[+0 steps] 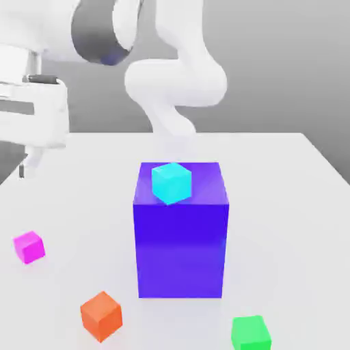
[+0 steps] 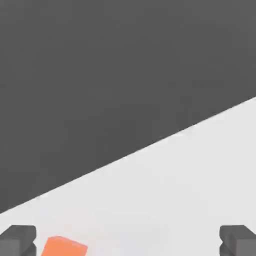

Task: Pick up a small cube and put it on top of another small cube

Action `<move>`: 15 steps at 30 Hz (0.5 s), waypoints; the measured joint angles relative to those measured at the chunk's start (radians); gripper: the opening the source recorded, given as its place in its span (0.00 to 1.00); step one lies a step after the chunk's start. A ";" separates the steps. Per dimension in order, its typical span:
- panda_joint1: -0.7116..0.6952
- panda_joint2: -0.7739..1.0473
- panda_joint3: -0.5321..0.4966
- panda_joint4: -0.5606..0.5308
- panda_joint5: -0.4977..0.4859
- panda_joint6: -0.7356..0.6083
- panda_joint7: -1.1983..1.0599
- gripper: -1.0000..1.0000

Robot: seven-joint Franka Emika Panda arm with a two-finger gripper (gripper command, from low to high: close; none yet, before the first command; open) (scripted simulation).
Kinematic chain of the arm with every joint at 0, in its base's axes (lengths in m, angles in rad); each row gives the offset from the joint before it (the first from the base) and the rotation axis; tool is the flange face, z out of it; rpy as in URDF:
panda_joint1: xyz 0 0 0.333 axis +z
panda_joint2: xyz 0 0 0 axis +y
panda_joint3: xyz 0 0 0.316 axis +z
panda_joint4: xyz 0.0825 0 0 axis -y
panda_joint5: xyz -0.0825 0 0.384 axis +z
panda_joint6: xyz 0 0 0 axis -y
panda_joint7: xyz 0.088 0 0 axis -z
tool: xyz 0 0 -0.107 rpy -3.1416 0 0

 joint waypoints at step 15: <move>-0.364 0.521 0.147 -0.064 0.398 0.306 -0.348 0.00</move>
